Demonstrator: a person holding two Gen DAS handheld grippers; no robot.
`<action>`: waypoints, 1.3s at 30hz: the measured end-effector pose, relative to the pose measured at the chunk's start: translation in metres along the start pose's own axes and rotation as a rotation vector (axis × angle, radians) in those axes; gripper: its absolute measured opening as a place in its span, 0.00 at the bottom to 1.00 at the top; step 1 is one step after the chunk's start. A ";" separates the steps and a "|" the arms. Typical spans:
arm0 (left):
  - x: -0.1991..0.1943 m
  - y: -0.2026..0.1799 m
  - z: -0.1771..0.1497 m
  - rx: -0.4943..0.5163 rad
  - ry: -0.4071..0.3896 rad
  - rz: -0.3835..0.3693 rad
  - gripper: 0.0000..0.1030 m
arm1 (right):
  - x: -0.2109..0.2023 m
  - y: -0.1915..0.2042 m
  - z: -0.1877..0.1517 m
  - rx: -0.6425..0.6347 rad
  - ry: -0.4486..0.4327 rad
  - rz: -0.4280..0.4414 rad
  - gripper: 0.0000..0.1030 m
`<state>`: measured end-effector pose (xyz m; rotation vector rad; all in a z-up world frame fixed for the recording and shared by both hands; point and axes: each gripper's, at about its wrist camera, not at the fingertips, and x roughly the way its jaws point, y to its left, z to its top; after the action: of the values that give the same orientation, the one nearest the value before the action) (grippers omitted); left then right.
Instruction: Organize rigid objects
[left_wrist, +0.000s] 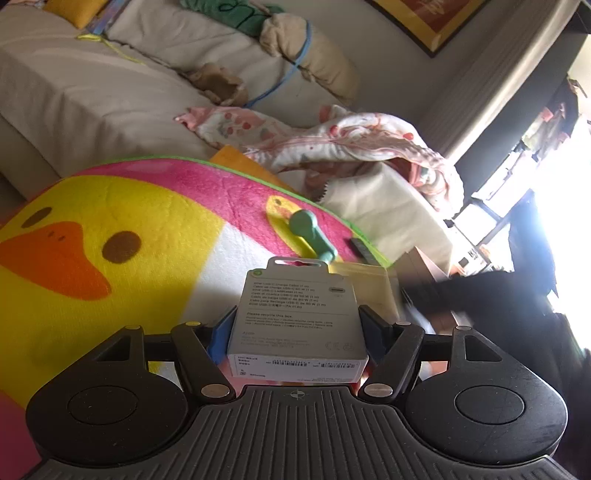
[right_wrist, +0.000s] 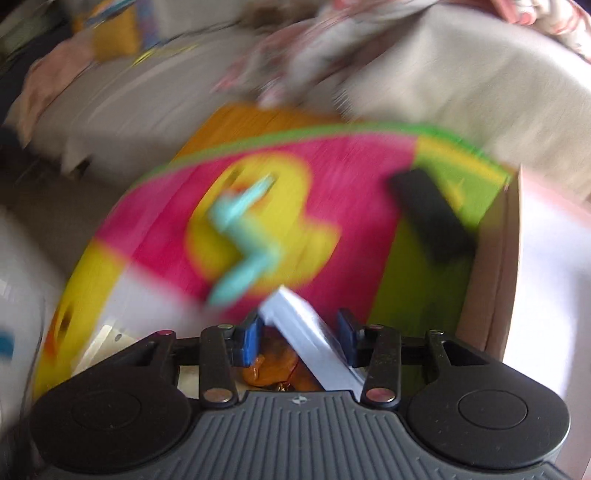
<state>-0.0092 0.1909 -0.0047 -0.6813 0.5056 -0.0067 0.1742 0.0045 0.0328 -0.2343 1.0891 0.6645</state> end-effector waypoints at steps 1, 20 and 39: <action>0.000 -0.002 0.000 0.013 0.006 0.001 0.72 | -0.007 0.004 -0.014 -0.014 -0.004 0.008 0.41; 0.009 -0.091 -0.042 0.218 0.183 -0.193 0.72 | -0.140 -0.042 -0.217 -0.072 -0.351 -0.224 0.63; -0.075 -0.082 -0.049 0.387 0.155 -0.008 0.15 | -0.166 -0.027 -0.273 -0.091 -0.417 -0.103 0.76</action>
<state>-0.0844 0.1097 0.0453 -0.3046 0.6295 -0.1617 -0.0600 -0.2133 0.0483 -0.2163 0.6445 0.6360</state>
